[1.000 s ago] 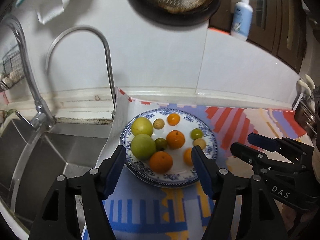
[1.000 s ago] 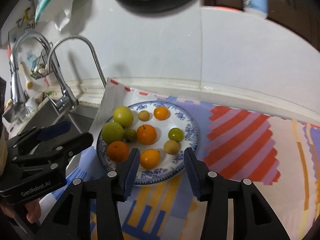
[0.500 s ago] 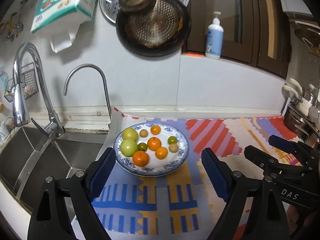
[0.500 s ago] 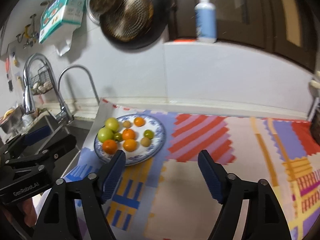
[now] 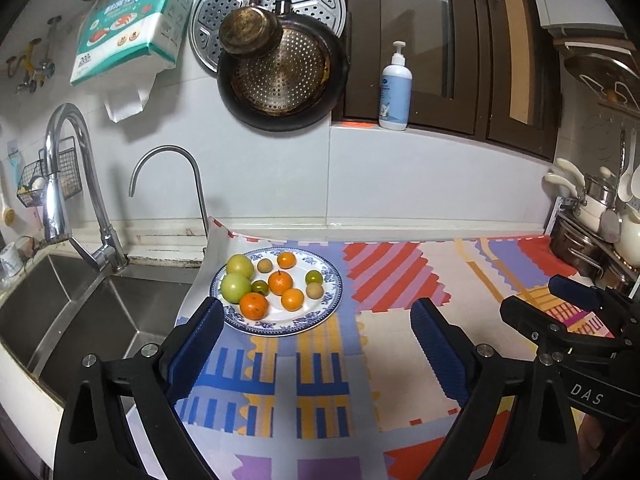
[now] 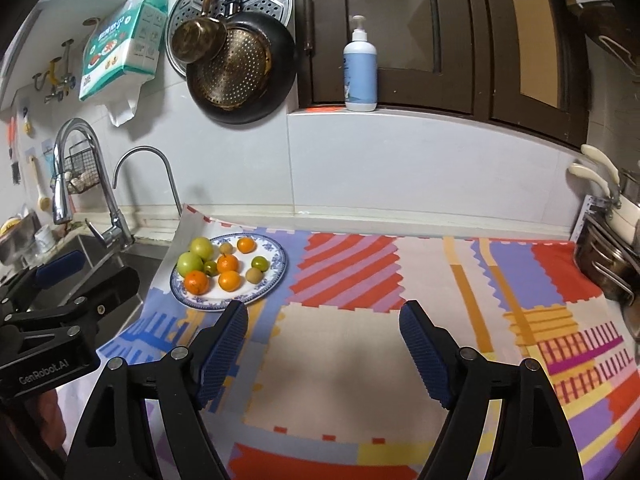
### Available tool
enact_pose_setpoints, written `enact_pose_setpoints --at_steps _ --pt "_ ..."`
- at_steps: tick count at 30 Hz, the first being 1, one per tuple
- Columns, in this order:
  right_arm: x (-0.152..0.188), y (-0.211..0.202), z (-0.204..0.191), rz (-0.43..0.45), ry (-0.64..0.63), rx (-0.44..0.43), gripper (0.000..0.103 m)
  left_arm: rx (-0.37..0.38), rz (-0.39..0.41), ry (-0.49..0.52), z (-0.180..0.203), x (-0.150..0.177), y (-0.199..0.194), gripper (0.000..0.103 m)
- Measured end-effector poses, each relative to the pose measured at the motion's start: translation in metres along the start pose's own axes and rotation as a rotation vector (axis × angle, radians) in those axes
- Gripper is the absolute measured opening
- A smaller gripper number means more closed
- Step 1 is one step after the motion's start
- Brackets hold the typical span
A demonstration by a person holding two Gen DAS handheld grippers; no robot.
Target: Organize fruits
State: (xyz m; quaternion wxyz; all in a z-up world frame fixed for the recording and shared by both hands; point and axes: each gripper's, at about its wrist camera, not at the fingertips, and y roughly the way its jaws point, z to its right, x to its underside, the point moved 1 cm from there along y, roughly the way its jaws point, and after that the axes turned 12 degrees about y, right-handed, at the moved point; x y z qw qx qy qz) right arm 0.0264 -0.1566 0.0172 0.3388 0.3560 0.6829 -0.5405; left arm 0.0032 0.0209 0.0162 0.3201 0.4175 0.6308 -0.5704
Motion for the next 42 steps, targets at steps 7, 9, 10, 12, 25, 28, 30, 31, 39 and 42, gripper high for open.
enact_pose_setpoints --at_steps 7,9,10,12,25,28,30,31,39,42 --pt "0.006 -0.020 0.014 0.004 0.006 -0.005 0.079 -0.003 0.013 0.003 0.015 0.002 -0.020 0.098" --pt "0.008 -0.025 0.017 0.008 0.009 -0.003 0.079 -0.005 0.016 0.005 0.018 0.002 -0.025 0.098" --pt "0.009 -0.027 0.018 0.010 0.012 -0.003 0.079 -0.006 0.017 0.005 0.020 0.003 -0.027 0.098" --pt "0.010 -0.031 0.021 0.011 0.011 -0.007 0.079 -0.004 0.020 0.005 0.022 0.003 -0.031 0.099" --pt "0.015 -0.050 0.024 0.029 0.007 -0.022 0.079 -0.020 0.029 0.004 0.026 0.007 -0.052 0.103" --pt "0.016 -0.052 0.024 0.033 0.006 -0.024 0.079 -0.012 0.025 0.004 0.027 0.008 -0.053 0.103" --pt "0.016 -0.053 0.024 0.033 0.005 -0.027 0.079 -0.007 0.026 0.002 0.027 0.009 -0.055 0.103" --pt "0.016 -0.053 0.024 0.034 0.005 -0.029 0.079 -0.007 0.027 0.001 0.027 0.009 -0.056 0.103" --pt "0.016 -0.055 0.026 0.035 0.003 -0.034 0.079 -0.013 0.028 0.003 0.028 0.009 -0.058 0.103" --pt "0.016 -0.055 0.026 0.035 0.004 -0.035 0.079 -0.012 0.028 0.002 0.028 0.009 -0.058 0.103"
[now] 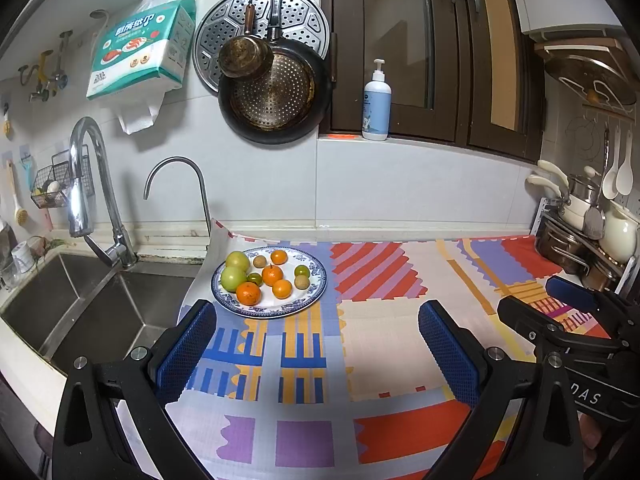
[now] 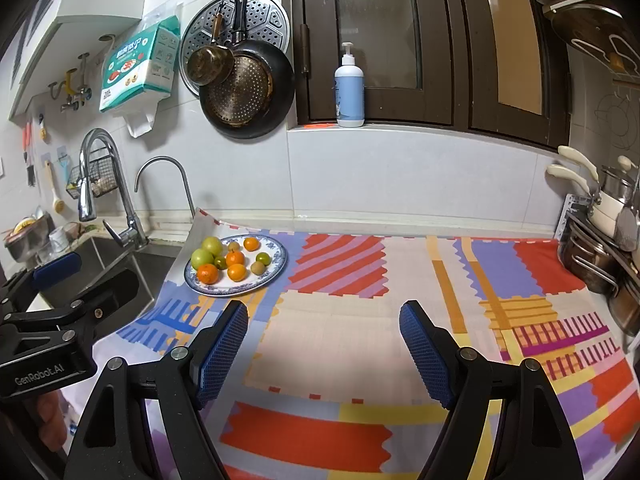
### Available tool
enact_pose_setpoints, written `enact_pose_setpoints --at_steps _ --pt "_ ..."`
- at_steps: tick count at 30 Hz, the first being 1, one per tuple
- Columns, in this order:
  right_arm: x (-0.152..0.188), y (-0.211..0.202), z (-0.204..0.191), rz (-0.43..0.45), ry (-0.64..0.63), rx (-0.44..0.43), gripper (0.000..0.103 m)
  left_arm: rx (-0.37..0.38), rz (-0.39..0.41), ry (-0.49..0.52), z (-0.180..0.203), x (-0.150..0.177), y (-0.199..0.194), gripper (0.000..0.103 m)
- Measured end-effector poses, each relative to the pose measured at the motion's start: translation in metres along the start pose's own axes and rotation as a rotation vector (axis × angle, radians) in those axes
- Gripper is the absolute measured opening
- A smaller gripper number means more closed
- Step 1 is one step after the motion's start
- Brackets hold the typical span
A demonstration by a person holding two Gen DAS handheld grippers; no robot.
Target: Organize fruits
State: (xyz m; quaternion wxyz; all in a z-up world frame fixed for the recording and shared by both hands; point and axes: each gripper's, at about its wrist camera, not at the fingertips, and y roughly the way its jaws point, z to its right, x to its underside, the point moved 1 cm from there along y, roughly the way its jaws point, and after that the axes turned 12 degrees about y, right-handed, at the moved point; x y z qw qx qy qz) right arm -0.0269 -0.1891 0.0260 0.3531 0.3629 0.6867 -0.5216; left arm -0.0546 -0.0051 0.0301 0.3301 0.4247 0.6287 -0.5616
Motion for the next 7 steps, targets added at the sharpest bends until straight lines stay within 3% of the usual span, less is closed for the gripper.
enact_pose_setpoints --at_steps 7 --pt "0.0001 -0.0002 0.0008 0.000 0.001 -0.004 0.079 0.001 0.006 0.000 0.0017 -0.0007 -0.0010 0.103"
